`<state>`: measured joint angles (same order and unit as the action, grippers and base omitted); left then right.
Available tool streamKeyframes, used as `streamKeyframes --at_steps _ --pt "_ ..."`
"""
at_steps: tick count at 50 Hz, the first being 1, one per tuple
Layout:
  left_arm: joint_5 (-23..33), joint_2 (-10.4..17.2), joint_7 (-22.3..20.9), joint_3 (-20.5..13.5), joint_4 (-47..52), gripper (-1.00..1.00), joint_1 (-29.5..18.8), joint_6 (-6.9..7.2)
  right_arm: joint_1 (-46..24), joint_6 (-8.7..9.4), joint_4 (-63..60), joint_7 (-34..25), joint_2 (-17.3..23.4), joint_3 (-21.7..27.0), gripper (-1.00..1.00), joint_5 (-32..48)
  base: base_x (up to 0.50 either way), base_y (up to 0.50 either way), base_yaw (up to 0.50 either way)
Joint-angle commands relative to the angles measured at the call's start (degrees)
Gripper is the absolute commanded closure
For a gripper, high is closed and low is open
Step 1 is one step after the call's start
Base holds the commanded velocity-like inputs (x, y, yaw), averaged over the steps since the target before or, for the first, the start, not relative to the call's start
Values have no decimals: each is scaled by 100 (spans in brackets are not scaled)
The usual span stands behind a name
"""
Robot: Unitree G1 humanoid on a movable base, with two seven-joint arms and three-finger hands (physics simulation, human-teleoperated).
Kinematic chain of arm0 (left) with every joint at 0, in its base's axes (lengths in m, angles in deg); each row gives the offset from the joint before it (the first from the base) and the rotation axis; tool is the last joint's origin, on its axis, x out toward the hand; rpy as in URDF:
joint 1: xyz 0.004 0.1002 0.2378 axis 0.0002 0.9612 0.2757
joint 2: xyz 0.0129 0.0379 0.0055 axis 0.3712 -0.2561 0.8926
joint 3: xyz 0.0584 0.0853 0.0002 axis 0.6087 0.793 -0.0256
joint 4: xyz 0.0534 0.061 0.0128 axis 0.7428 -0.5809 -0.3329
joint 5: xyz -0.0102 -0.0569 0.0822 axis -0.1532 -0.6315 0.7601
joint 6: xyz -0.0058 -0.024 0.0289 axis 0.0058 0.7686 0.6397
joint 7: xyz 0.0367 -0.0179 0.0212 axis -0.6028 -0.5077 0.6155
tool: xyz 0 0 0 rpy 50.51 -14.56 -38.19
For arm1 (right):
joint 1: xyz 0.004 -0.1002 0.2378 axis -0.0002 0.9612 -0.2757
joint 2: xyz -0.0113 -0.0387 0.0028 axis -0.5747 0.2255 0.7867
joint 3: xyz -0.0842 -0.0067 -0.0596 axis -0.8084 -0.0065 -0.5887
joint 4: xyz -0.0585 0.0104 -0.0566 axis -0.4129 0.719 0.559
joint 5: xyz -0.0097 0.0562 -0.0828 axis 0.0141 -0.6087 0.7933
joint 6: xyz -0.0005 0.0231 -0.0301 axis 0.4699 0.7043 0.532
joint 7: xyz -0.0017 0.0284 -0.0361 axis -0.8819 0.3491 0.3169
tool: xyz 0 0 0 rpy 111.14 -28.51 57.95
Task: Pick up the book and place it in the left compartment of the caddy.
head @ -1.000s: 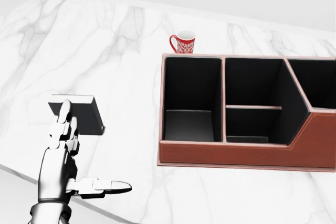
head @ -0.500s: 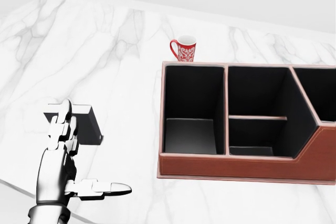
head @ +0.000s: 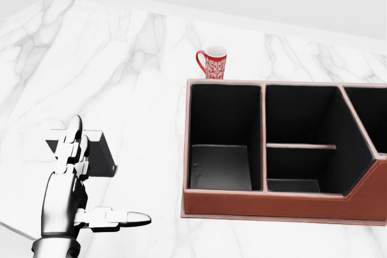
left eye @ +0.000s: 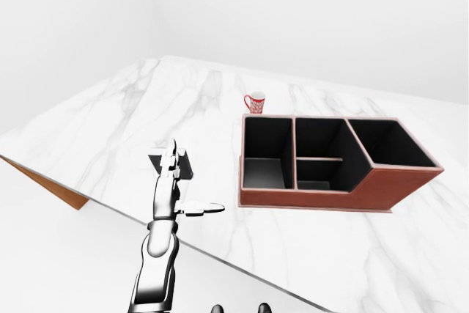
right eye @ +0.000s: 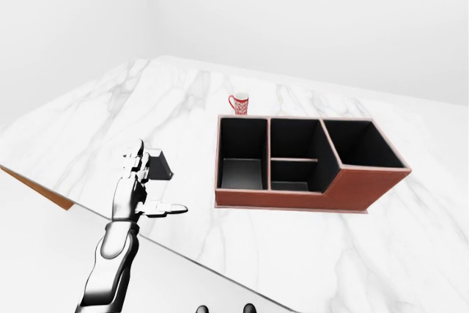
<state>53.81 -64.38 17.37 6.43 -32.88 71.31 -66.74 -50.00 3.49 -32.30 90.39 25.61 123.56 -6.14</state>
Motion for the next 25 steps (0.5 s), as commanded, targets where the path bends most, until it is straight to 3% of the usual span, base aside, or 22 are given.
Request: streamKeyframes --at_steps 1,25 --pt "25 -11 -1 26 62 -100 50 0 14 0 55 -51 -1 -21 -100 14 9 4 0" --pt "55 -13 -16 57 112 -100 62 0 -3 0 24 -75 -42 -75 -100 96 8 4 0"
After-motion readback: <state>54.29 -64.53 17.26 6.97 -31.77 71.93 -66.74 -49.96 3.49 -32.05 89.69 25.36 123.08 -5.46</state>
